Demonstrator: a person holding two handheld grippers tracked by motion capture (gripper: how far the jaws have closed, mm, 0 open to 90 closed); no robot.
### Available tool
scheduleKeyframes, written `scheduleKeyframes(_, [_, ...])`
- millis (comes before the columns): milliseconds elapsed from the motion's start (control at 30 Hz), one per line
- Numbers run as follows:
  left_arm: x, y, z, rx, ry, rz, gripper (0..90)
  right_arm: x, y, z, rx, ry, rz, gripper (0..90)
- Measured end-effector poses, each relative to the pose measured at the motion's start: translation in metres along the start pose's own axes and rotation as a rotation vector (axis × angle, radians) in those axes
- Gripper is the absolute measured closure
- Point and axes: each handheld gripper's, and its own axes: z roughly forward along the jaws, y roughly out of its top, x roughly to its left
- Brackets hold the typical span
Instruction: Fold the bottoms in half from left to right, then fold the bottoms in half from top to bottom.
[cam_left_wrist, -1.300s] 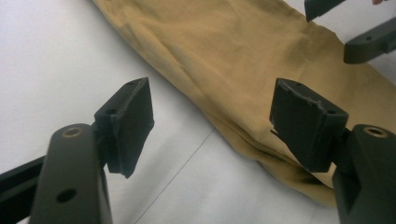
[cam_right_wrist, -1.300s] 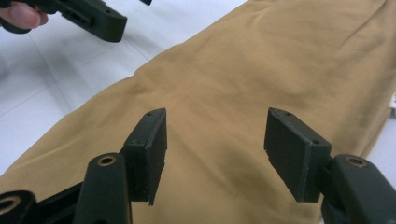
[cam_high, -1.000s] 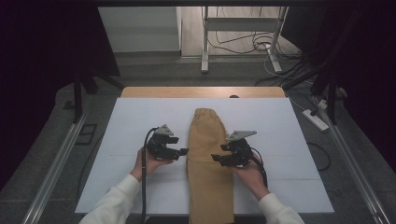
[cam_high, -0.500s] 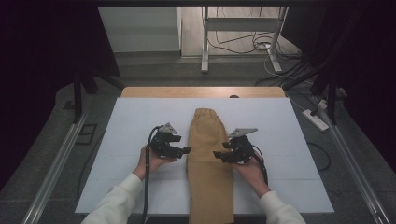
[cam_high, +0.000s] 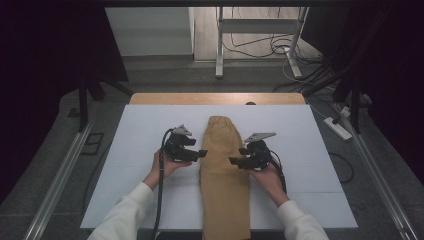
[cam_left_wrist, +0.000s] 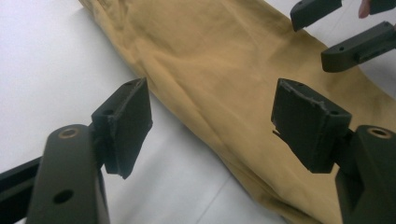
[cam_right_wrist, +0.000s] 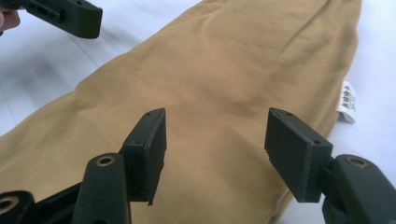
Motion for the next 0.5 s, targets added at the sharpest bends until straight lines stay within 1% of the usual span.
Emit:
scheduleKeyframes(167, [0.005,0.004,0.004,0.002,-0.002,-0.013,28.3,-0.007,0.004,0.001,-0.002,-0.004,0.010,38.7])
scheduleKeyframes(333, [0.009,0.005,0.009,0.011,0.000,-0.015,28.3,-0.016,0.006,0.003,-0.018,-0.009,0.031,38.8])
scheduleKeyframes(400, [0.010,0.006,0.011,0.012,0.000,-0.020,28.3,-0.019,0.007,0.004,-0.008,-0.012,0.026,38.8])
scheduleKeyframes(500, [0.013,0.007,0.014,0.015,0.001,-0.022,28.2,-0.022,0.010,0.004,-0.018,-0.011,0.031,38.8])
